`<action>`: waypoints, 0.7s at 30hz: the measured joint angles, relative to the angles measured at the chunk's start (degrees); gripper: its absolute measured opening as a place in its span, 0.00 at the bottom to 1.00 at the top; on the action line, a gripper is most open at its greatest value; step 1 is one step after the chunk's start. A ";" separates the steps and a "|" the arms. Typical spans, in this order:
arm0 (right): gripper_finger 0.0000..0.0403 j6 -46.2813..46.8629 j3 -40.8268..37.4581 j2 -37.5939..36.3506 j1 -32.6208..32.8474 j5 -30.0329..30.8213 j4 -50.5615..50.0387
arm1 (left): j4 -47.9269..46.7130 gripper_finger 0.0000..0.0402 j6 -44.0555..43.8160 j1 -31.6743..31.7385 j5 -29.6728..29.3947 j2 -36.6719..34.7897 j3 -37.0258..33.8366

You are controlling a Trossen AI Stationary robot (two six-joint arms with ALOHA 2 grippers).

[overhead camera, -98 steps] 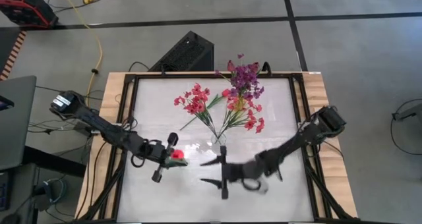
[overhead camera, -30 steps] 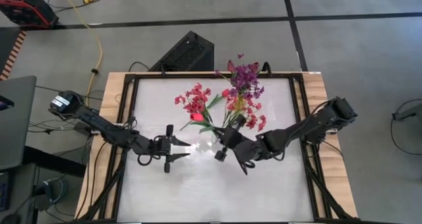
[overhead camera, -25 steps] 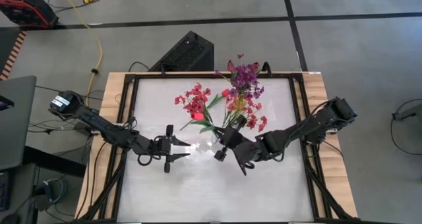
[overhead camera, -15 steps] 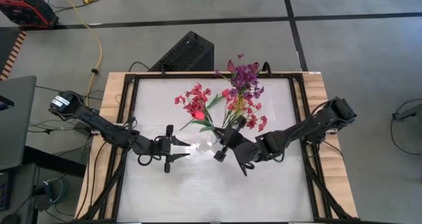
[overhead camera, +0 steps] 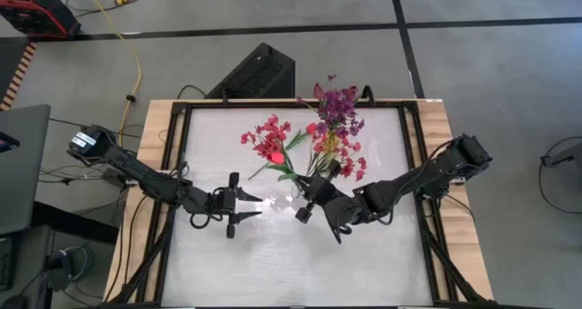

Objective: Sort flowers into vase by color
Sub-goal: Put the bottom pink flower into the transparent vase

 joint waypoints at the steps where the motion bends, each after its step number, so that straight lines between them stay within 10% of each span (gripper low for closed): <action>1: 0.08 -0.01 0.00 0.00 0.00 0.13 0.00 | 0.01 0.38 -0.05 0.00 0.00 0.00 0.00; 21: 0.08 8.77 -2.02 6.69 0.59 7.76 3.92 | -1.91 0.38 -1.70 0.00 0.07 0.02 -0.09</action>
